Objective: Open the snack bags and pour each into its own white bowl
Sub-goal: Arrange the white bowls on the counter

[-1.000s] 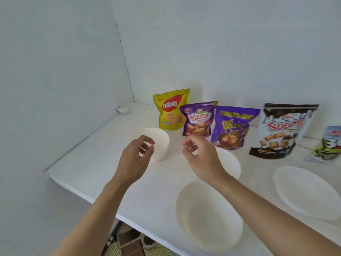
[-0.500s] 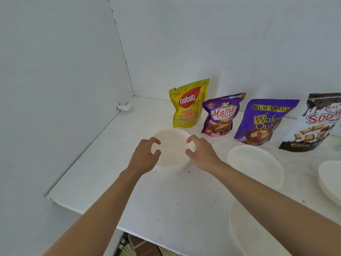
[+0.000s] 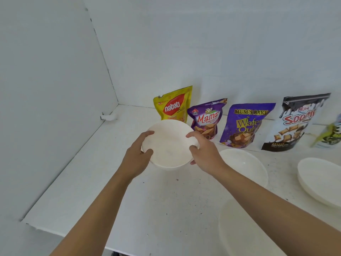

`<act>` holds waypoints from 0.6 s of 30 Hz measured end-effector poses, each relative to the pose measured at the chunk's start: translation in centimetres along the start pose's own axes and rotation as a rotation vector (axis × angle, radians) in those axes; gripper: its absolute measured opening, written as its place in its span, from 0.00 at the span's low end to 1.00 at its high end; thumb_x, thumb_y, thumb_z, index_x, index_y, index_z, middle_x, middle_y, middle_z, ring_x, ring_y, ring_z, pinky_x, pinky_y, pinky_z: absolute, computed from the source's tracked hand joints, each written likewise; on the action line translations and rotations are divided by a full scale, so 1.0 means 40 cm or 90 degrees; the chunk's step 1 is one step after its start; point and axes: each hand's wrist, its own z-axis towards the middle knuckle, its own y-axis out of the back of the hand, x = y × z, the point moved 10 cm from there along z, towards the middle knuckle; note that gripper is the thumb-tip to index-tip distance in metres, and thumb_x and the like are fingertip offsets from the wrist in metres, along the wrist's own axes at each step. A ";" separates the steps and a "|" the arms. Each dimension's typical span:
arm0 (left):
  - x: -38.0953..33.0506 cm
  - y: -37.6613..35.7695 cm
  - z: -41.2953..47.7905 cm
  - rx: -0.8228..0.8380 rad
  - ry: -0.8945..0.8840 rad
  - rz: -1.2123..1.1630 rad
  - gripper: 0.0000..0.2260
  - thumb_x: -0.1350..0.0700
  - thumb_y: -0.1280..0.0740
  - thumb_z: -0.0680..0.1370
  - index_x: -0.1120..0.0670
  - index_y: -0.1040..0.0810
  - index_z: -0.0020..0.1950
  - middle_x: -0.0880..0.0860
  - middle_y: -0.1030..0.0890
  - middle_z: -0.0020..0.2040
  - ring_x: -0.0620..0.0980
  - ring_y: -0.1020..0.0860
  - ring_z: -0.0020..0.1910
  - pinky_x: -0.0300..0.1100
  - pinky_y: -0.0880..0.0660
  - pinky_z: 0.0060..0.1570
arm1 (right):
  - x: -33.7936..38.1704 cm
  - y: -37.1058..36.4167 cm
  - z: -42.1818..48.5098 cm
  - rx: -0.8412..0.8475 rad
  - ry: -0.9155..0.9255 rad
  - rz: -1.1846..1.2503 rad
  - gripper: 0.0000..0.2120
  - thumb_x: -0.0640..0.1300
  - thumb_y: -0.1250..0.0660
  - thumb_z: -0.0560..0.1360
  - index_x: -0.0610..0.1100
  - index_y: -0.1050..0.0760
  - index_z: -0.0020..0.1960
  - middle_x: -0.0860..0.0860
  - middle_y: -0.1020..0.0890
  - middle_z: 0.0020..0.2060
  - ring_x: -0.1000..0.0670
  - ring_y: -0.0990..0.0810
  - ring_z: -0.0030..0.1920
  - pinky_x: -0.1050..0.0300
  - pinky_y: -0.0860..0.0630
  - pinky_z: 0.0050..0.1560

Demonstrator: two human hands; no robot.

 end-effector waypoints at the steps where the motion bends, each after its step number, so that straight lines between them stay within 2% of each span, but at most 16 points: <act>1: -0.033 -0.006 -0.005 -0.002 -0.011 -0.007 0.25 0.62 0.39 0.78 0.36 0.31 0.68 0.42 0.32 0.65 0.56 0.26 0.61 0.53 0.20 0.57 | 0.010 0.034 -0.014 -0.021 0.012 0.012 0.19 0.34 0.42 0.80 0.52 0.29 0.65 0.53 0.26 0.53 0.48 0.18 0.43 0.53 0.16 0.37; 3: -0.102 -0.025 -0.023 0.000 -0.040 -0.015 0.25 0.62 0.38 0.78 0.36 0.31 0.68 0.42 0.32 0.66 0.52 0.25 0.57 0.48 0.20 0.55 | 0.018 0.105 -0.045 -0.065 0.026 0.031 0.18 0.35 0.42 0.79 0.52 0.28 0.63 0.53 0.25 0.47 0.47 0.18 0.40 0.48 0.17 0.38; 5: -0.172 -0.057 -0.049 0.005 -0.066 -0.024 0.23 0.61 0.38 0.79 0.36 0.30 0.68 0.42 0.31 0.65 0.49 0.24 0.54 0.44 0.20 0.52 | 0.017 0.176 -0.079 -0.106 0.042 0.032 0.17 0.35 0.42 0.78 0.52 0.27 0.61 0.50 0.23 0.45 0.45 0.18 0.37 0.48 0.18 0.37; 7: -0.233 -0.096 -0.076 0.010 -0.083 -0.039 0.22 0.61 0.38 0.80 0.37 0.30 0.68 0.43 0.30 0.64 0.47 0.23 0.52 0.46 0.19 0.52 | 0.008 0.247 -0.117 -0.142 0.053 0.033 0.17 0.35 0.42 0.78 0.53 0.26 0.60 0.45 0.21 0.44 0.44 0.19 0.34 0.49 0.19 0.38; 9: -0.286 -0.147 -0.104 0.021 -0.094 -0.051 0.22 0.60 0.37 0.80 0.37 0.29 0.67 0.42 0.28 0.63 0.46 0.23 0.51 0.49 0.19 0.53 | -0.014 0.319 -0.155 -0.173 0.060 0.035 0.17 0.36 0.41 0.77 0.54 0.25 0.59 0.42 0.20 0.46 0.44 0.20 0.36 0.46 0.19 0.40; 11: -0.335 -0.205 -0.134 0.032 -0.107 -0.056 0.21 0.60 0.37 0.80 0.36 0.28 0.67 0.38 0.26 0.59 0.51 0.22 0.50 0.53 0.19 0.54 | -0.045 0.390 -0.195 -0.194 0.063 0.038 0.17 0.37 0.41 0.77 0.54 0.25 0.58 0.46 0.20 0.46 0.45 0.20 0.40 0.42 0.19 0.43; 14: -0.402 -0.297 -0.183 0.045 -0.130 -0.065 0.21 0.61 0.36 0.79 0.36 0.27 0.66 0.34 0.25 0.57 0.58 0.21 0.51 0.56 0.19 0.53 | -0.099 0.488 -0.252 -0.210 0.059 0.043 0.16 0.38 0.41 0.77 0.56 0.25 0.58 0.59 0.23 0.47 0.48 0.22 0.45 0.41 0.19 0.47; 16: -0.439 -0.354 -0.216 0.050 -0.147 -0.066 0.22 0.61 0.36 0.79 0.36 0.27 0.65 0.35 0.24 0.58 0.60 0.21 0.51 0.58 0.20 0.52 | -0.135 0.549 -0.288 -0.221 0.055 0.050 0.17 0.38 0.41 0.77 0.57 0.25 0.57 0.60 0.24 0.47 0.49 0.23 0.46 0.41 0.19 0.48; 18: -0.479 -0.421 -0.251 0.053 -0.159 -0.059 0.22 0.61 0.35 0.78 0.36 0.26 0.64 0.36 0.23 0.56 0.57 0.21 0.46 0.58 0.20 0.51 | -0.178 0.618 -0.332 -0.238 0.053 0.052 0.17 0.38 0.41 0.76 0.58 0.25 0.56 0.57 0.23 0.46 0.48 0.23 0.44 0.40 0.19 0.47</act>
